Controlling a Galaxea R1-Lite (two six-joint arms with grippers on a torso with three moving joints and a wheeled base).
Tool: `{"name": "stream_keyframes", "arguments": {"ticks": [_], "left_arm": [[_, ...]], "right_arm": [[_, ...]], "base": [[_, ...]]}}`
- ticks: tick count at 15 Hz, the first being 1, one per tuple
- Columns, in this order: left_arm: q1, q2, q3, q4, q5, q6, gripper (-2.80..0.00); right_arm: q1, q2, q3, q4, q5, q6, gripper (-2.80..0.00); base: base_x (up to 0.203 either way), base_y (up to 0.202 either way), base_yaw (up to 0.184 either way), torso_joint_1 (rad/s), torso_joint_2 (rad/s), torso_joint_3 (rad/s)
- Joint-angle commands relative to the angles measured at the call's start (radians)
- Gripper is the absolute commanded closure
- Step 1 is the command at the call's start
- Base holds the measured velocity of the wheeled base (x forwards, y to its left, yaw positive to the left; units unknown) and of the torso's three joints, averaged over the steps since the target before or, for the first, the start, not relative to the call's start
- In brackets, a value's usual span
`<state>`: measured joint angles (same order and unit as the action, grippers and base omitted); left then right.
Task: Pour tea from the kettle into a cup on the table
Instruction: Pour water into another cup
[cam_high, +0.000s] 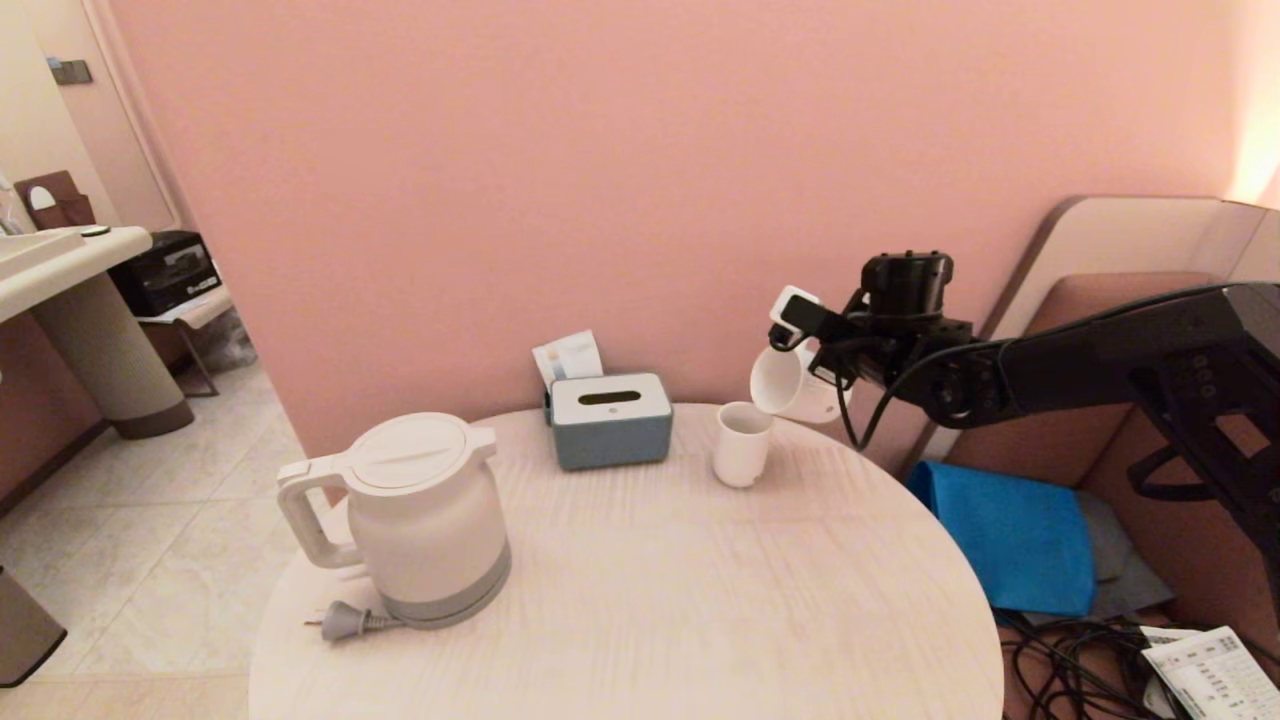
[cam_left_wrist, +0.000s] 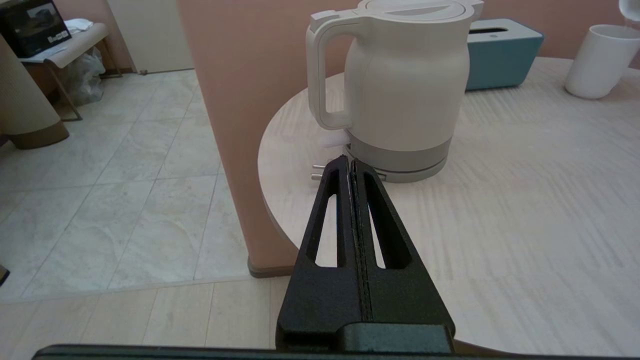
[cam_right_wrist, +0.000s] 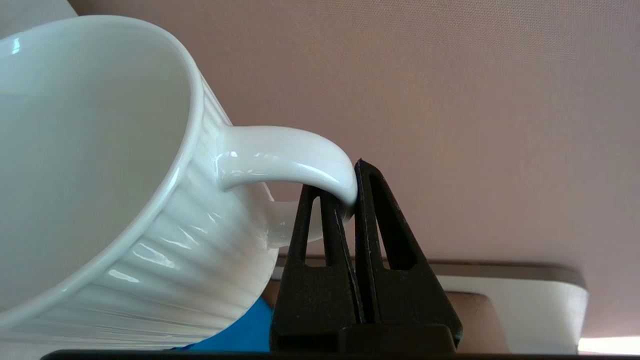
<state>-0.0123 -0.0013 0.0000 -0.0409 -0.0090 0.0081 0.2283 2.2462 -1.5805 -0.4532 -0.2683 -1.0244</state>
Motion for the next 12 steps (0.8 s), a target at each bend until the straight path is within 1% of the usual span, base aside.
{"name": "stream_keyframes", "arguments": {"ticks": [1, 6, 9, 12], "left_arm": [[0.0, 0.001, 0.0, -0.001, 0.0, 0.0, 0.0], [0.0, 0.001, 0.0, -0.001, 0.0, 0.0, 0.0], [0.0, 0.001, 0.0, -0.001, 0.0, 0.0, 0.0], [0.0, 0.001, 0.0, -0.001, 0.0, 0.0, 0.0]], "right_arm": [[0.0, 0.003, -0.001, -0.004, -0.002, -0.017, 0.0], [0.0, 0.003, -0.01, -0.012, -0.002, -0.071, 0.0], [0.0, 0.003, -0.019, -0.012, -0.011, -0.079, 0.0], [0.0, 0.001, -0.034, -0.012, -0.012, -0.12, 0.0]], "base": [[0.0, 0.0, 0.0, 0.0, 0.0, 0.0], [0.0, 0.0, 0.0, 0.0, 0.0, 0.0], [0.0, 0.0, 0.0, 0.0, 0.0, 0.0], [0.0, 0.0, 0.0, 0.0, 0.0, 0.0]]}}
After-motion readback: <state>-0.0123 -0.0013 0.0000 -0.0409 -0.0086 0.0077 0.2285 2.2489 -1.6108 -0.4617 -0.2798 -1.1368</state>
